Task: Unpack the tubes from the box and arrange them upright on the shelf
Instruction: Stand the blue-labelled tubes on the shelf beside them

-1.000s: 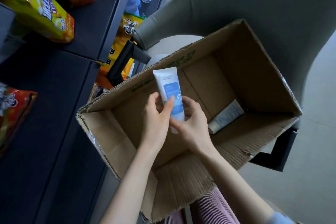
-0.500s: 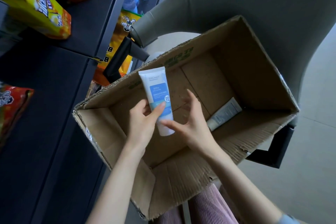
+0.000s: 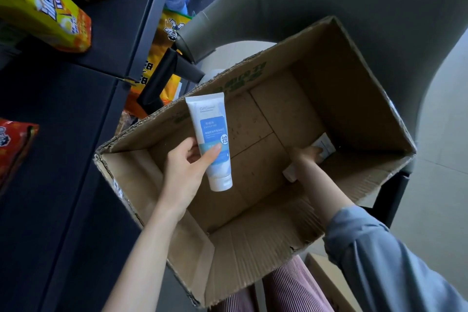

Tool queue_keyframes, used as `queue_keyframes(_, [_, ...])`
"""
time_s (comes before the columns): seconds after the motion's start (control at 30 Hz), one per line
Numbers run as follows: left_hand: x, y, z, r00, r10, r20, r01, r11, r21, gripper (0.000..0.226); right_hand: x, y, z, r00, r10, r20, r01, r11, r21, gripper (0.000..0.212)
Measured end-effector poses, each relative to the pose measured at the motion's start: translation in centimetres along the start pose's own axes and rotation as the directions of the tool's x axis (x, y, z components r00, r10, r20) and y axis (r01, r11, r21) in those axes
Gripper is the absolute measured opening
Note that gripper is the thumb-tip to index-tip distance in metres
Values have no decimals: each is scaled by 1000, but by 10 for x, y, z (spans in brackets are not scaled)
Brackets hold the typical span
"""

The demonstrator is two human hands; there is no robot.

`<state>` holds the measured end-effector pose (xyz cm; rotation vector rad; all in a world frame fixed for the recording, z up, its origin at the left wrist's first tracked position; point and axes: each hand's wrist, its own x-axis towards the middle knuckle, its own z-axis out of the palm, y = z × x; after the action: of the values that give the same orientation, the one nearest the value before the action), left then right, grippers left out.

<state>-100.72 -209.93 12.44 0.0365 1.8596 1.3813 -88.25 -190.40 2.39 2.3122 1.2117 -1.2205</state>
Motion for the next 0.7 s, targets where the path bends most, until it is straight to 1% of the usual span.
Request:
queue_keyframes(0.07, [-2,-2,0,1000,-7,0,7,1000,-1,32,4,1,6,998,1,-70,-2,1000,-24,87])
queue_keyframes(0.13, [-4,-3,0,1000,-13,-2,13,1000,-3,32,3,4,11,992,-31,-122,22,997,-78,82])
queue_keyframes(0.2, [-6,-4,-1,1000,-17,-5,17,1000,-3,29,1,8,15,983,-101,-155,77,985,-154,80])
queue_keyframes(0.23, [-7,-4,-1,1000,-19,-6,19,1000,-6,28,1,11,17,976,-160,-149,129,971,-199,80])
queue_keyframes(0.3, [-8,-5,-2,1000,-24,-6,24,1000,-12,27,-1,19,21,948,-310,-74,279,918,-282,80])
queue_keyframes(0.37, [-8,-6,-3,1000,-29,-7,29,1000,-10,29,-3,26,24,895,-446,25,434,855,-283,79])
queue_keyframes(0.43, [-8,-6,-3,999,-33,-10,33,999,-6,29,-6,30,26,843,-528,102,534,802,-266,77])
queue_keyframes(0.5, [-9,-6,-4,999,-33,-11,33,999,-2,28,-9,30,28,807,-572,146,588,756,-287,72])
queue_keyframes(0.57, [-8,-6,-4,999,-30,-10,30,1000,3,27,-10,28,29,787,-597,155,609,712,-349,68])
queue_keyframes(0.7, [-9,-7,-7,999,-46,-15,46,999,3,30,-11,19,32,759,-635,140,626,655,-424,70])
